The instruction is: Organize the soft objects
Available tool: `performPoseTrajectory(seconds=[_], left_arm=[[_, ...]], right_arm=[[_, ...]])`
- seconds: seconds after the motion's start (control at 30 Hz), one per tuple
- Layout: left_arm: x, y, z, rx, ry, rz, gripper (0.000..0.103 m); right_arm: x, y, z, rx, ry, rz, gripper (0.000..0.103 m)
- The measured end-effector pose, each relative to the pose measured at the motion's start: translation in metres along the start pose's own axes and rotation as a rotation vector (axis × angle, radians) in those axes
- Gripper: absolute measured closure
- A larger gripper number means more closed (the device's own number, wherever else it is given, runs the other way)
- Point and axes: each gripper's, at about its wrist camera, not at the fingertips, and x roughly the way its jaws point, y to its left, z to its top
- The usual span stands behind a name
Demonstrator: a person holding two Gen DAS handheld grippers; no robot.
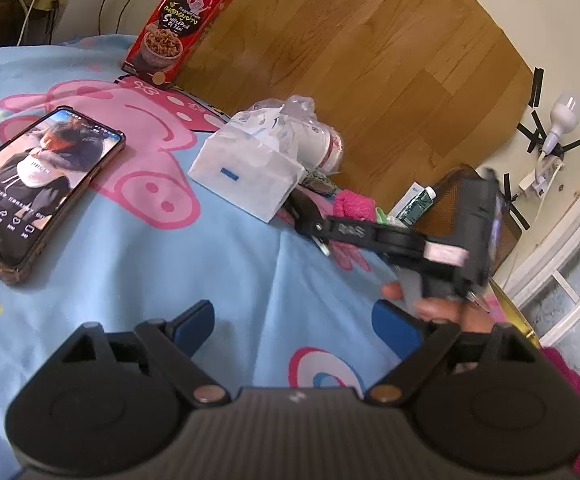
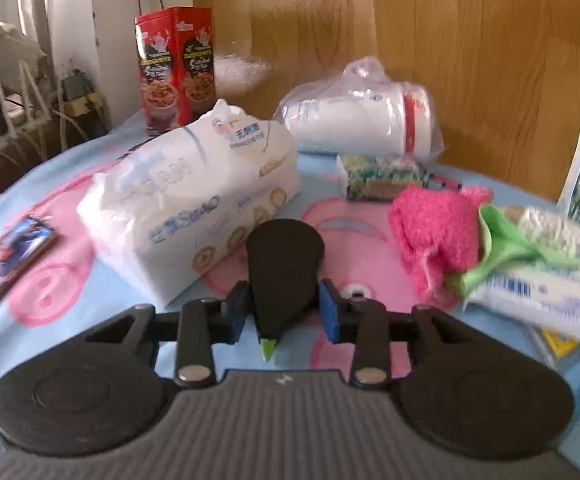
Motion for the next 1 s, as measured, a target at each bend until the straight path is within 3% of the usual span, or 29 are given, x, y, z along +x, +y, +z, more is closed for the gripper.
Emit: performPoseTrajectory(seconds=[0.27,0.47,0.7,0.9,1.0], left_arm=[[0.013,-0.018,-0.004,0.031,0.062,-0.026,0.014],[0.028,-0.051,-0.014,0.084,0.122,-0.072,0.014],[0.057,-0.097,-0.031,0.113,0.257,-0.148,0.015],[0.087,-0.118,-0.045,0.048,0.385,-0.225,0.026],[0.094,-0.127,-0.049,0.038,0.396,-0.231,0.031]], right_arm=[[-0.096,0.004,-0.075,-0.083,-0.019,0.078,0.063],[-0.15,-0.012,-0.118,0.039,-0.041,0.125,0.063],[-0.17,-0.035,-0.135,0.194,-0.081,0.152,0.063],[-0.182,-0.047,-0.149,0.234,-0.108,0.19,0.063],[-0.187,-0.054,-0.154,0.249,-0.124,0.204,0.063]])
